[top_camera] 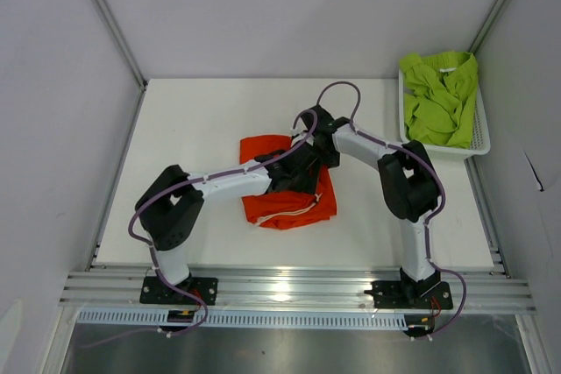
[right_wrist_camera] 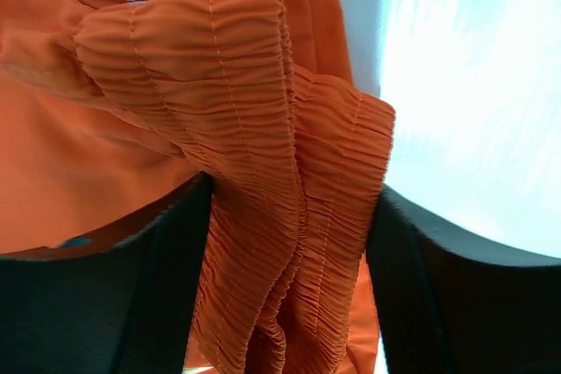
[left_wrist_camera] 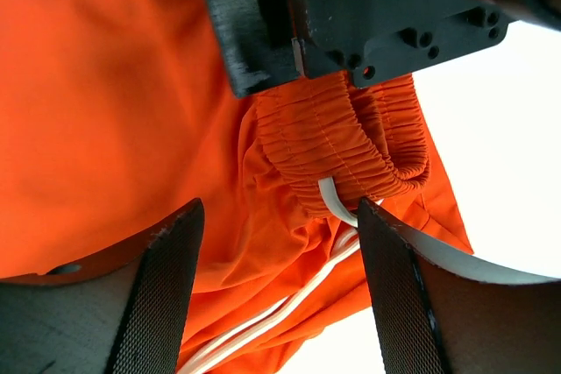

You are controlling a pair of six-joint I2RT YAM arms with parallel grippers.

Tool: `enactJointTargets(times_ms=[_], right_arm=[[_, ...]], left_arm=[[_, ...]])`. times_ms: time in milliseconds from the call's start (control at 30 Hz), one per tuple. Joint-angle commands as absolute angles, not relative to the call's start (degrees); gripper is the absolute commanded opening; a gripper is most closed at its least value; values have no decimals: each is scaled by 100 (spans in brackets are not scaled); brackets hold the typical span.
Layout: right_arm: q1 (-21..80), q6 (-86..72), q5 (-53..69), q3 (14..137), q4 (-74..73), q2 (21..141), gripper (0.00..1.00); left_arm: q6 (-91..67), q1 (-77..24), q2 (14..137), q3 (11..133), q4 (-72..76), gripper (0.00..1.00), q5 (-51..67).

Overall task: Fold and stack the shorts
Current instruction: Fold the shorts

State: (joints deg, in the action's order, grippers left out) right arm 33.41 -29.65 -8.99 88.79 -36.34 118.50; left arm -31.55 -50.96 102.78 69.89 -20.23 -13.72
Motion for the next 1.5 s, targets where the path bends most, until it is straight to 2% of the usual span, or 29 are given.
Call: enactJointTargets(times_ms=[0,67,533,767,967,1267,1467], right_arm=[[3357,-2743,-994,9070,-3595,11909,65],[3358,-2681,-949,9044,-3516,11892,58],[3357,-2215,-308,8517,-2787,11338,43],[3296,-2057,753,8271,-2259,10987,45],[3006,-2083,1747,7858,-1653,11188,47],[2848,-2013,1960,7523,-1222,11461,46],[2742,-1951,2267,7366,-967,11575,42]], left_arm=[[-3076,-5229,10371,7400,-1828,72,-1635],[-3032,-5299,10397,7541,-1889,72,-1670],[-2900,-5519,10266,7945,-2109,72,-1679],[-2707,-5598,10029,8007,-2118,72,-1652],[-2488,-5634,10168,8033,-1917,71,-1433],[-2364,-5678,10696,7805,-1152,69,-862],[-2390,-5678,10977,7594,-704,67,-511]])
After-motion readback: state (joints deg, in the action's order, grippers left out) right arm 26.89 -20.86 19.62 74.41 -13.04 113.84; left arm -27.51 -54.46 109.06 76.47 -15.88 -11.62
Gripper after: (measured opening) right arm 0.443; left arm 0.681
